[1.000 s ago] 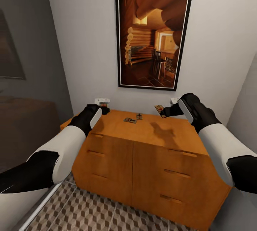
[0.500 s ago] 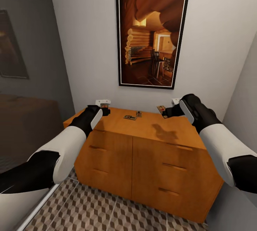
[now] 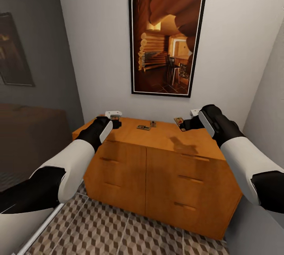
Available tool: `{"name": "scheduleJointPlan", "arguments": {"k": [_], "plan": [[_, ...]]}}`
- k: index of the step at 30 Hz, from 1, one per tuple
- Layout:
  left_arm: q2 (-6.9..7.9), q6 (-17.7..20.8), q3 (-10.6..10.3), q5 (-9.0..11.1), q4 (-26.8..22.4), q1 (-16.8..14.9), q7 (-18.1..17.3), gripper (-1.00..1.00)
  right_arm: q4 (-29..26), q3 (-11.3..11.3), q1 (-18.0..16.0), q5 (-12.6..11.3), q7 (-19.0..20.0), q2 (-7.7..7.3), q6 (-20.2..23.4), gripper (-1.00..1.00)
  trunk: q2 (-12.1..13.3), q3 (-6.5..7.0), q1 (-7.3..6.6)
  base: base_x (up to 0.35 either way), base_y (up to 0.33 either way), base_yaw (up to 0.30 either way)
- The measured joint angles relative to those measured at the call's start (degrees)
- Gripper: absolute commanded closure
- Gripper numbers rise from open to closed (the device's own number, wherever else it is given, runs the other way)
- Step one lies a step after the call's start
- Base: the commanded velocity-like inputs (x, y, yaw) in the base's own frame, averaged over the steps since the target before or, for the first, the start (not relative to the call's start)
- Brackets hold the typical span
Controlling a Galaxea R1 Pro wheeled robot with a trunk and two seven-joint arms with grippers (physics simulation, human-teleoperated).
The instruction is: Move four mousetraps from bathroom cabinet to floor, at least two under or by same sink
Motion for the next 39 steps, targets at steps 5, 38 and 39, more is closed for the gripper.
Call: {"name": "scheduleJointPlan", "arguments": {"k": [5, 38, 39], "plan": [[0.02, 0.1, 0.0, 0.1, 0.1, 0.0, 0.0, 1.00, 0.0, 0.0, 0.0, 0.0, 0.0, 0.01, -0.1, 1.00, 0.0, 0.00, 0.00, -0.007, 0.110, 0.000], [-0.29, -0.4, 0.1, 0.2, 3.1, 0.1, 0.0, 1.00, 1.7, 0.0, 0.0, -0.1, -0.6, -0.86, -0.8, 1.00, 0.0, 0.00, 0.03, -0.217, 0.183, 0.000], [-0.29, -0.6, 0.1, 0.2, 3.7, 0.1, 0.0, 1.00, 1.8, 0.0, 0.0, 0.0, -0.6, -0.84, -1.1, 1.00, 0.0, -0.01, 0.03, -0.345, 0.001, 0.000]]}}
